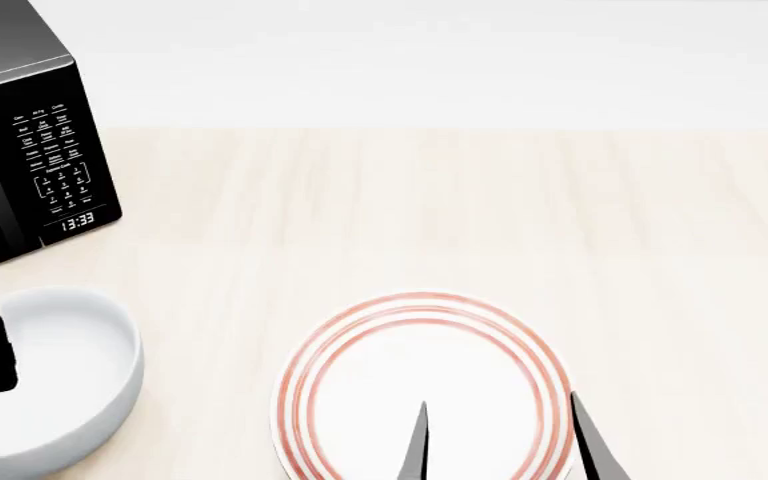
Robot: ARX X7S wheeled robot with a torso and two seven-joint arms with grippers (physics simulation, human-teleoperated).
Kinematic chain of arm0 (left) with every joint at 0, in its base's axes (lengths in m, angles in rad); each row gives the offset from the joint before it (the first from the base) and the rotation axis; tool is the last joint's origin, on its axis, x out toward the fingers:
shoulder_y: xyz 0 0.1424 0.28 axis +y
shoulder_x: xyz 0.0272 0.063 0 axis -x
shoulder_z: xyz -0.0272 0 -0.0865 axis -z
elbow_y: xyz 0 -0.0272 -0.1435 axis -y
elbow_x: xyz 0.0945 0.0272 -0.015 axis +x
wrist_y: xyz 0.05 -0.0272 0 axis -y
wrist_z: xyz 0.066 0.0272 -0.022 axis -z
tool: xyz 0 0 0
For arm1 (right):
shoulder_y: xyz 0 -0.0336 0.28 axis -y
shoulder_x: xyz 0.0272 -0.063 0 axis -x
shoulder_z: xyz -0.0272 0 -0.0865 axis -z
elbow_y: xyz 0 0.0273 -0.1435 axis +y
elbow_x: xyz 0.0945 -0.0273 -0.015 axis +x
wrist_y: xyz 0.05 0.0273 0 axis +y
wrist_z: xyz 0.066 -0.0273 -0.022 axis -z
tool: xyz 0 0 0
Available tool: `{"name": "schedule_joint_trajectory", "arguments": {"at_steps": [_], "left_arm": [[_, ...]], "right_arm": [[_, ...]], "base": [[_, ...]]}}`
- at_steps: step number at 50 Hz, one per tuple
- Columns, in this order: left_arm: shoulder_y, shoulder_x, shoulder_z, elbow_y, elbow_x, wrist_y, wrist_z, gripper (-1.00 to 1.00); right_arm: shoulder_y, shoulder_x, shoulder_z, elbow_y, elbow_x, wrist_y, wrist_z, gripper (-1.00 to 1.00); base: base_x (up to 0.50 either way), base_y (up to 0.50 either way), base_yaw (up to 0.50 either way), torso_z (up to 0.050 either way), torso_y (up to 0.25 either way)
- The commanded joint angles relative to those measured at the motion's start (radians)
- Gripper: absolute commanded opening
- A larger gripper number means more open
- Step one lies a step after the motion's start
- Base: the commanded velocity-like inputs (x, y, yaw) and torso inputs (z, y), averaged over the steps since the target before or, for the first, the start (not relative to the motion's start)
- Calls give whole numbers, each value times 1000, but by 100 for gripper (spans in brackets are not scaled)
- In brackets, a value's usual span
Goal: Pick up the white bowl and put it on the plate.
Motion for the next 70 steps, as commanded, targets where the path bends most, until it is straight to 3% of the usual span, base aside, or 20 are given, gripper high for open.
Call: {"name": "schedule_joint_trajectory", "arguments": {"at_steps": [1, 18, 44, 70], "left_arm": [[12, 26, -26, -9, -14, 18, 14, 100], [20, 38, -10, 29, -34, -16, -2, 100], [3, 11, -17, -148, -76, 68, -62, 100], [12, 4, -10, -166, -103, 80, -81, 100]], "right_arm": [[6, -15, 21, 9, -11, -6, -23, 100], [8, -9, 14, 6, -7, -2, -15, 100], [13, 1, 5, 17, 1, -18, -10, 100], [12, 10, -6, 21, 7, -28, -3, 100]], "base": [[0, 0, 0, 0, 0], [0, 0, 0, 0, 0], [0, 0, 0, 0, 0], [0, 0, 0, 0, 0]]}}
